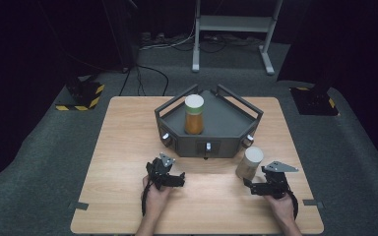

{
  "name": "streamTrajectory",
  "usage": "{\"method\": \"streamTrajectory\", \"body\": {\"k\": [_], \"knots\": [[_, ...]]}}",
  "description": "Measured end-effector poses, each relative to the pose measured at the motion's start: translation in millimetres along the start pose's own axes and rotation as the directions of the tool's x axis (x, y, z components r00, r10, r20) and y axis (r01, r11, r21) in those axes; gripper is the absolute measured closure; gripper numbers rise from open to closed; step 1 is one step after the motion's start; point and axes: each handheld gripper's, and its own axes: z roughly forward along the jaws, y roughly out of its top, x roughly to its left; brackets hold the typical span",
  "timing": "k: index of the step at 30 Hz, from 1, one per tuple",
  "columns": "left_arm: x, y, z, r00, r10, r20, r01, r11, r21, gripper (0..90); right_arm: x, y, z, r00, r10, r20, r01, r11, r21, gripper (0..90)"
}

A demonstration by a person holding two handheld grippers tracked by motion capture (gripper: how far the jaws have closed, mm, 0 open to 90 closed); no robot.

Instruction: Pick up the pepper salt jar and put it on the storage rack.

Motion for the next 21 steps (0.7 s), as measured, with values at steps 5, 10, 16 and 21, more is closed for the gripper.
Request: {"method": "streamTrajectory", "body": {"k": [5,10,16,21], "knots": [[0.0,0.0,0.0,1.0000,0.000,0.000,0.000,1.0000,0.000,1.1,-1.8,2.2,2.6,1.0000,0.009,-0.002,-0.009,1.000,-0.006,5.8],[0.1,-0.1,0.0,1.0000,-0.001,0.000,0.001,1.0000,-0.001,1.1,-2.9,5.4,4.3,0.9999,0.014,-0.008,-0.015,1.000,-0.018,7.2],[0.1,-0.1,0.0,1.0000,-0.001,0.001,0.001,1.0000,-0.001,1.1,-3.6,12.2,6.9,0.9995,0.014,-0.027,-0.015,0.999,-0.030,9.9],[0.2,-0.2,0.0,1.0000,-0.002,0.001,0.002,1.0000,-0.001,1.2,-2.6,17.1,7.8,0.9997,0.008,-0.025,-0.010,0.999,-0.043,12.9]]}}
